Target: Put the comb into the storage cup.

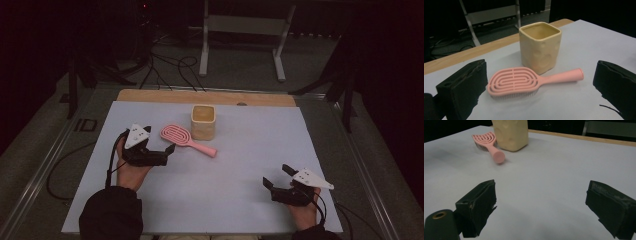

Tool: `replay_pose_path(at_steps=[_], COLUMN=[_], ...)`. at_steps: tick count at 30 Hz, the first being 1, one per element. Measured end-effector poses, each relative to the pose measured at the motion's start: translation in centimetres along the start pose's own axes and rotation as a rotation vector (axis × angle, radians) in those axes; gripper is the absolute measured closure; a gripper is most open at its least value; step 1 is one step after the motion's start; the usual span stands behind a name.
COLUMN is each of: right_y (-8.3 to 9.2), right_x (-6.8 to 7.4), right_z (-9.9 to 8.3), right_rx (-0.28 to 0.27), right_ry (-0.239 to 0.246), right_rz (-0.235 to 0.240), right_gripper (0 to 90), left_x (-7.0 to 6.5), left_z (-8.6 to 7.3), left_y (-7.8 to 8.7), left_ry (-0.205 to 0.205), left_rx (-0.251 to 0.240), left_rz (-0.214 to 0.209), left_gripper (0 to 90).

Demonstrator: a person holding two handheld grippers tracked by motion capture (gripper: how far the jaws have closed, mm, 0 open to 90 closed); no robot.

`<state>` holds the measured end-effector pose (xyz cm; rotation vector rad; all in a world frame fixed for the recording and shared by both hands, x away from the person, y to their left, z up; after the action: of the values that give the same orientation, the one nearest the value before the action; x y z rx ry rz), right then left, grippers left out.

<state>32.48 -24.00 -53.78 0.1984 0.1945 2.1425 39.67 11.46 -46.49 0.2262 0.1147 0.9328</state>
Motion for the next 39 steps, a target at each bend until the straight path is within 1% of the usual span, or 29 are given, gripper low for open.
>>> replay_pose_path(at_steps=[4, 6, 12, 22, 23, 24, 26, 30, 36, 39], right_y=[0.0, 0.0, 0.0, -0.1, -0.1, -0.1, -0.1, -0.1, -0.1, -0.1], right_x=[0.0, -0.1, 0.0, 0.0, 0.0, 0.0, 0.0, 0.0, -0.1, -0.1], right_z=[0.0, 0.0, 0.0, -0.1, -0.1, -0.1, -0.1, -0.1, -0.1, -0.1], right_rx=[0.002, 0.001, 0.003, 0.005, 0.005, 0.005, 0.007, 0.008, 0.005, 0.006], right_ry=[-0.004, -0.004, -0.004, -0.005, -0.005, -0.006, -0.005, -0.007, -0.007, -0.007], right_rz=[-0.002, -0.002, 0.0, 0.004, 0.004, 0.005, 0.005, 0.005, 0.006, 0.006], right_gripper=[9.3, 9.3, 9.3, 9.3, 9.3, 9.3, 9.3, 9.3, 9.3, 9.3], left_x=[-0.2, -0.2, -0.6, -1.5, -1.5, -1.8, -2.1, -2.7, -3.6, -4.1], left_z=[0.3, 0.3, 0.5, 0.3, 0.3, 0.3, 0.3, 0.2, 0.0, -0.2], left_y=[-1.0, -1.5, -2.9, -5.1, -5.1, -5.5, -6.0, -6.7, -7.9, -8.4], left_ry=[0.022, 0.026, 0.029, 0.021, 0.021, 0.017, 0.014, 0.01, 0.015, 0.008], left_rx=[-0.001, 0.005, 0.024, 0.058, 0.058, 0.065, 0.072, 0.091, 0.111, 0.126], left_rz=[-0.01, -0.012, -0.019, -0.029, -0.029, -0.033, -0.036, -0.048, -0.061, -0.069], left_gripper=[0.0, 0.0, 0.0, 0.1, 0.1, 0.1, 0.2, 0.5, 1.2, 1.6])
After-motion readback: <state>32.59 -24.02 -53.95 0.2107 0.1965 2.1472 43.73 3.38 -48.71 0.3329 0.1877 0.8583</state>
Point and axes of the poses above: each handheld gripper's, and its own axes: y roughly backward along the jaws, z roughly out of its top, x roughly to its left, the point moved 10 cm from there along -y, roughly forward along the jaws, and after that the axes turned 10 degrees about -x, right-handed, at the moved point
